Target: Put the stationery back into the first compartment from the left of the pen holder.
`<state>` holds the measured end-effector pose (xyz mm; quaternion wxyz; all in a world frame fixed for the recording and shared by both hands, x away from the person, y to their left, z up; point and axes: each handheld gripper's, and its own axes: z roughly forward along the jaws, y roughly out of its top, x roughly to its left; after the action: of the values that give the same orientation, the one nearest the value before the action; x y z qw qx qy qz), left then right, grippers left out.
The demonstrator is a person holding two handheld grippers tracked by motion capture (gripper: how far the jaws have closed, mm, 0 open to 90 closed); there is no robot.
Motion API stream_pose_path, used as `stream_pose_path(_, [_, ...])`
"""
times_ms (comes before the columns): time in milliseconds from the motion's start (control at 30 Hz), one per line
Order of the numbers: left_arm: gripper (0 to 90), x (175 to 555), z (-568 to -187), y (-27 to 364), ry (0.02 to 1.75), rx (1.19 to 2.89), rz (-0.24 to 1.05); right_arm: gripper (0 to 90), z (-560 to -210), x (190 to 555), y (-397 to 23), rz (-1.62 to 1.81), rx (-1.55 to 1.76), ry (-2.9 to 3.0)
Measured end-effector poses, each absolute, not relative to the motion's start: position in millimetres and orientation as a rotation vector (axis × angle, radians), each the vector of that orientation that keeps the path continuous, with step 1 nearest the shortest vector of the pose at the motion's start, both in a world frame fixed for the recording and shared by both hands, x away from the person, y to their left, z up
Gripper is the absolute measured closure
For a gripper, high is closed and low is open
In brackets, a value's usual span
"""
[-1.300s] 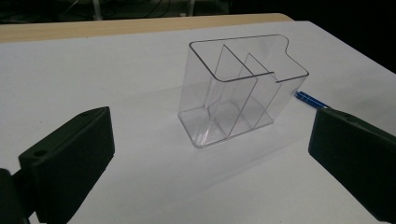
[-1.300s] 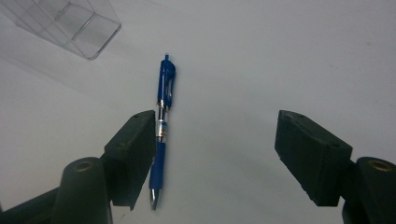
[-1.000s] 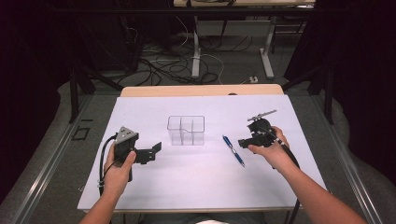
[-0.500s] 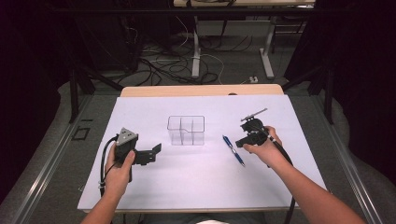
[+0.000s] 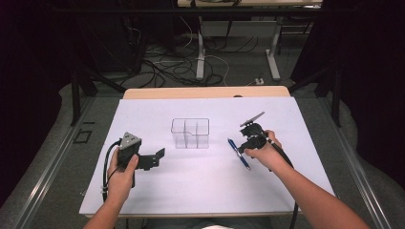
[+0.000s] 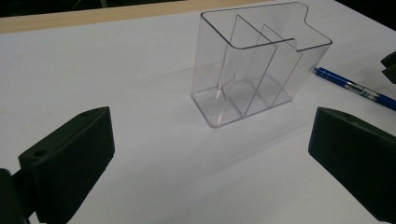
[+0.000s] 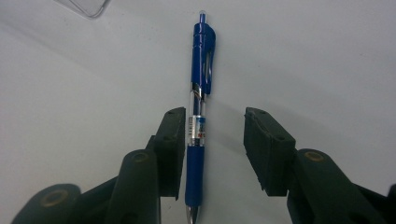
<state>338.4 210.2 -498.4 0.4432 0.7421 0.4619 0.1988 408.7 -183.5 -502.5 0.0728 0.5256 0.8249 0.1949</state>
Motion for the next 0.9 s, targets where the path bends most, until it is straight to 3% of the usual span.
stream_pose_path(900, [0.3, 343, -503, 213, 1.159, 1.829, 0.462, 75.7, -531, 412, -171, 0.484, 1.654, 2.519])
